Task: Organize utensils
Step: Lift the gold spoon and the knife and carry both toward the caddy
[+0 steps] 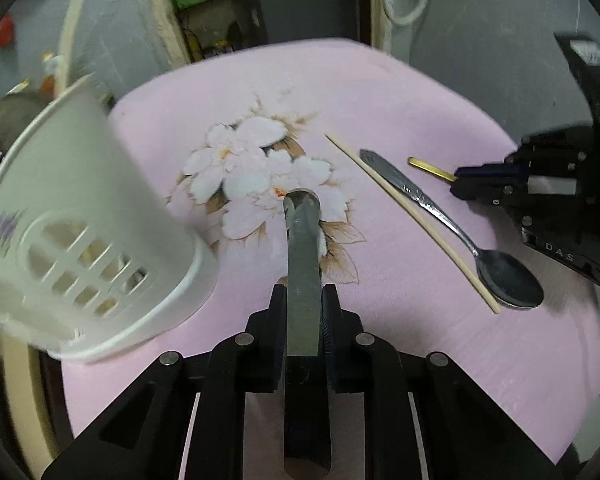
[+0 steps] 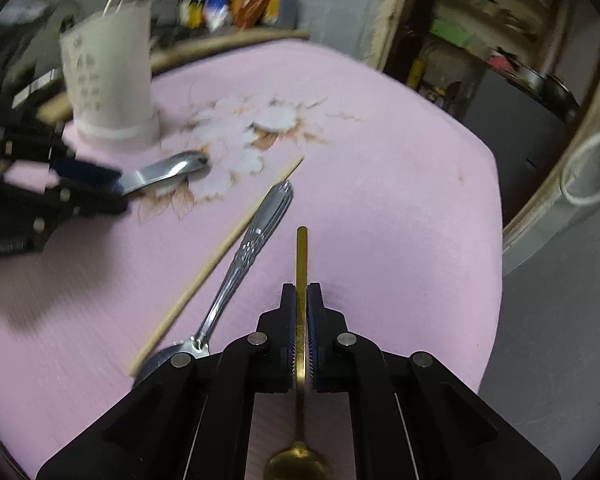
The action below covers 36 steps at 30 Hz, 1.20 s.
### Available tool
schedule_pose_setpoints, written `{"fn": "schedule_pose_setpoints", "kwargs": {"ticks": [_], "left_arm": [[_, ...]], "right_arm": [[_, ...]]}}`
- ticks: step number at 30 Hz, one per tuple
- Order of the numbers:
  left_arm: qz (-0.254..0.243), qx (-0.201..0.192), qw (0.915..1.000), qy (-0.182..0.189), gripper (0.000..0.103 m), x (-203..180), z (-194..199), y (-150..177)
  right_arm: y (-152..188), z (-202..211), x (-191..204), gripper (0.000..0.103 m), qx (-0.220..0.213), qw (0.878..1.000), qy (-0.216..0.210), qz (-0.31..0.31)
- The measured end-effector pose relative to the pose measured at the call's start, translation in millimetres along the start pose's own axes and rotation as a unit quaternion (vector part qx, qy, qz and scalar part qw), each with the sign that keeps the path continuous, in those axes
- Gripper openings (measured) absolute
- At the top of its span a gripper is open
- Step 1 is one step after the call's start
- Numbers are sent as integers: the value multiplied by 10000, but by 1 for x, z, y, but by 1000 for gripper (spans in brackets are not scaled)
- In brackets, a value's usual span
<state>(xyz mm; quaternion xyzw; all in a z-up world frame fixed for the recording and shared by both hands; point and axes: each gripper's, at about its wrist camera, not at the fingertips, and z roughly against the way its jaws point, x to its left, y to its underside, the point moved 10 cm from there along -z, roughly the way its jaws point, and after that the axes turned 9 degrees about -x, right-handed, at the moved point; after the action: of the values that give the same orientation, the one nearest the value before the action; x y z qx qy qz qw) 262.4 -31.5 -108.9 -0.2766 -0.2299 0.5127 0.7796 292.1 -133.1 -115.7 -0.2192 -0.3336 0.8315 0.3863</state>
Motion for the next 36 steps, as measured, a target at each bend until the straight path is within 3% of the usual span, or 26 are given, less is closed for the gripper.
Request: {"fn": "schedule_pose_setpoints", "kwargs": {"ticks": [3,10,17,22,27,36], "left_arm": [[317,-368,9988,28,14,6,15,3],[905,-1469,9850,69,14,13,59,-14],[1076,-1805,9776,92,14,12,78,-15],[1284,-2346,9634,164,14,24,101,-25],[1425,-2970,9441,103,14,30,128,-37],[1509,-3425,9273,47,14,47,147,-55]], "right_arm": [[-4,11,0,3,-460,9986,36,-267],[-25,45,9,3,-1383,9894,428,109],[-37,61,4,3,-1850,9819,375,-134],[-54,83,9,3,-2591,9648,349,-292],[-71,94,16,3,-3143,9480,314,-402],[-100,110,20,3,-3556,9328,118,-577]]}}
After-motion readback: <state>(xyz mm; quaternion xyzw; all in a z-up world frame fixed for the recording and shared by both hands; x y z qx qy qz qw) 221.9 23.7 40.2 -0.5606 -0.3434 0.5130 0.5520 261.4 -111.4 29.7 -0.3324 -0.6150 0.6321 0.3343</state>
